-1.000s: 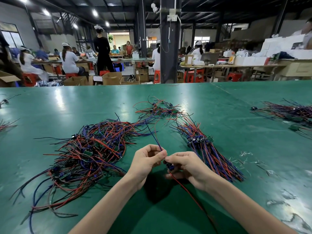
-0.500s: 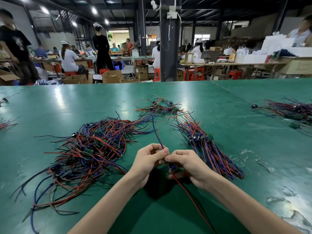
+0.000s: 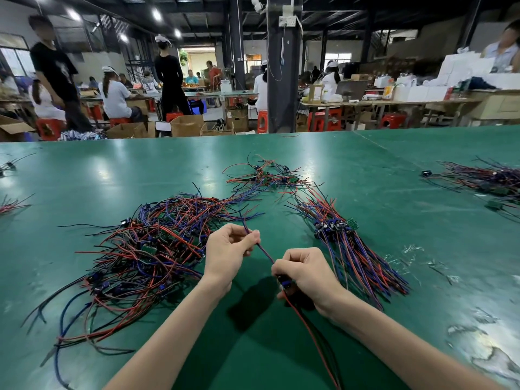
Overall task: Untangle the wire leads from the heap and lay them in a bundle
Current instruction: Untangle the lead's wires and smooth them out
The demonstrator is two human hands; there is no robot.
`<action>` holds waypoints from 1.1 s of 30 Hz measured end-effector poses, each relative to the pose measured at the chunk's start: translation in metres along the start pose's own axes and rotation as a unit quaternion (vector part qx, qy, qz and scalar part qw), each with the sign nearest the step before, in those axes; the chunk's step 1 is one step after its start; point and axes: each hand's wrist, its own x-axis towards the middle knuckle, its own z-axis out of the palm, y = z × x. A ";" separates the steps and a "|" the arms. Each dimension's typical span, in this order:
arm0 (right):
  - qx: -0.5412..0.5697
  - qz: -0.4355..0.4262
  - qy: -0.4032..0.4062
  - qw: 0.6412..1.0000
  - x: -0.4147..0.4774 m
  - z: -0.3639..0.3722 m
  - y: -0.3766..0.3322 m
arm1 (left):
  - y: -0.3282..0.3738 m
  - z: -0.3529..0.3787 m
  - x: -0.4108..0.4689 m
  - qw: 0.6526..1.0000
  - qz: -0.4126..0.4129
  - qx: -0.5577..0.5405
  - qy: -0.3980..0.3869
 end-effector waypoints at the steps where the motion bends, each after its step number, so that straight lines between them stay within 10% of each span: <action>1: -0.004 -0.005 0.005 1.000 0.001 0.000 0.000 | -0.001 0.001 0.000 1.000 0.004 0.008 0.007; 13: -0.043 -0.012 0.028 0.999 0.003 -0.003 0.005 | 0.015 -0.004 0.006 0.982 -0.090 -0.147 0.074; 20: -0.046 -0.016 0.022 0.999 0.002 -0.002 0.005 | 0.024 -0.006 0.007 0.903 -0.275 -0.331 0.017; 33: -0.058 -0.027 -0.013 0.998 0.000 -0.004 0.004 | 0.031 -0.013 0.011 0.917 -0.260 -0.301 0.037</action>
